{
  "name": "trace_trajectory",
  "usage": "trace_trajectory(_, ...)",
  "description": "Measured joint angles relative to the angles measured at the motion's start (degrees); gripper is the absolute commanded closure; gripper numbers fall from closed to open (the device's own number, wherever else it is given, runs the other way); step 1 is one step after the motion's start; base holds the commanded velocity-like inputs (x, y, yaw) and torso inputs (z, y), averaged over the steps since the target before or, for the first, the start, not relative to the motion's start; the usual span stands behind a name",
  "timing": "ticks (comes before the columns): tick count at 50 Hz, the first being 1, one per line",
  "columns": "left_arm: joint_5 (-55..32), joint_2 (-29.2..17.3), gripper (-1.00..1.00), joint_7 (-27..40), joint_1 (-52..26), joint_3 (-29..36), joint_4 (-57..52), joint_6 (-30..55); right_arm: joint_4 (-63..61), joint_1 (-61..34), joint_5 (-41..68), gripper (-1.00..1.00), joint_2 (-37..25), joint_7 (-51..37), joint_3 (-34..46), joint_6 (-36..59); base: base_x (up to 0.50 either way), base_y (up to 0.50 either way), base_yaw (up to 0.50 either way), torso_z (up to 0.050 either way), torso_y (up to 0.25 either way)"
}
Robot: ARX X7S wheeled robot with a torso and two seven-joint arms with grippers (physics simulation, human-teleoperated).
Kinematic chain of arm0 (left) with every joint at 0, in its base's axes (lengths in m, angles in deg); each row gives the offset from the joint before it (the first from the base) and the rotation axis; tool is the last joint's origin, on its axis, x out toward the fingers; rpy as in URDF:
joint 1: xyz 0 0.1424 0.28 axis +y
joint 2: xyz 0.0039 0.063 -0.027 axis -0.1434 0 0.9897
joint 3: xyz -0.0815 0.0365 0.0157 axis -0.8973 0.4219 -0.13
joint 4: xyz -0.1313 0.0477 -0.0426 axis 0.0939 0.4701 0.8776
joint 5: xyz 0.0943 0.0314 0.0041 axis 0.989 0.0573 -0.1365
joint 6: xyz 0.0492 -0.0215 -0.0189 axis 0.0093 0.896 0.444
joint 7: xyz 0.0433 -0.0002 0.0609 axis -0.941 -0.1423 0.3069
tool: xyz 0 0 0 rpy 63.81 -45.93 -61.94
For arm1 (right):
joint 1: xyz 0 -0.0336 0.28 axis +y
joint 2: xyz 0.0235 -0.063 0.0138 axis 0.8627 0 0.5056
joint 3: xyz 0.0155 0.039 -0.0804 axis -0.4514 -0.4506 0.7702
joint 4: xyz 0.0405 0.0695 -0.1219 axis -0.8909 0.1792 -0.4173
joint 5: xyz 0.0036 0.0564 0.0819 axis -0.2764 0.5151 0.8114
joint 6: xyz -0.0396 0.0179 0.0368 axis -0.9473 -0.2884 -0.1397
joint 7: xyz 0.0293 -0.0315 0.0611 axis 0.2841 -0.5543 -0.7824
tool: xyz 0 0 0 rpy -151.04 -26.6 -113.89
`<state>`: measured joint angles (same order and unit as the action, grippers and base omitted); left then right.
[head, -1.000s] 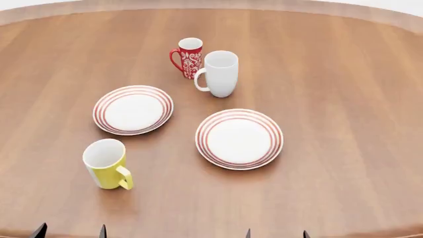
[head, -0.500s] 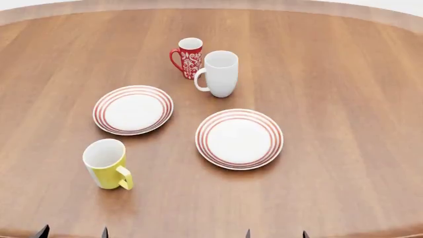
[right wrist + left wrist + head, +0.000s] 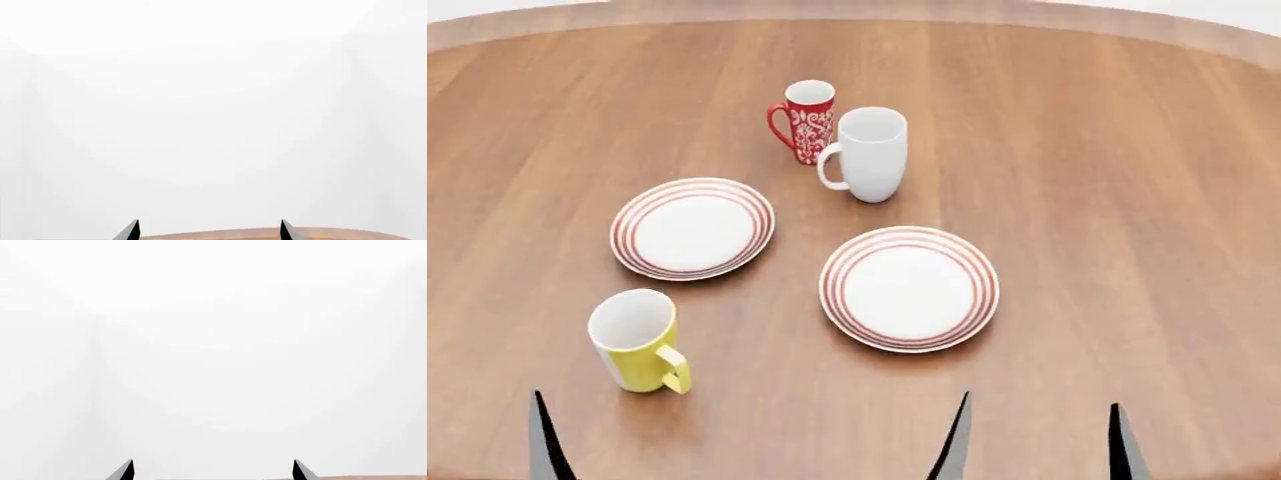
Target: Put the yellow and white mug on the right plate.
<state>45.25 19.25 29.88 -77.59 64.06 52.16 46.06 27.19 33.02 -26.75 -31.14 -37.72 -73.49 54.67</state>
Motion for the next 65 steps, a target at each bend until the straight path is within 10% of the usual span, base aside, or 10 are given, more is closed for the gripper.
trace_trajectory(48,4.04,-3.22,-1.00,6.36,0.91,3.31,-1.28,-6.60,-0.71,0.60,-1.74,-1.00,-4.31,-1.68,5.63,-8.15,0.40,-0.01,0.00,0.000,0.000)
trace_trajectory(65,4.80,-4.14,-1.00,7.84,1.35,4.10,-1.92,-7.75,-2.68,-1.75,-0.41,-1.00,-9.63,5.81,12.78,10.57,0.00,0.00,0.00,0.000,0.000)
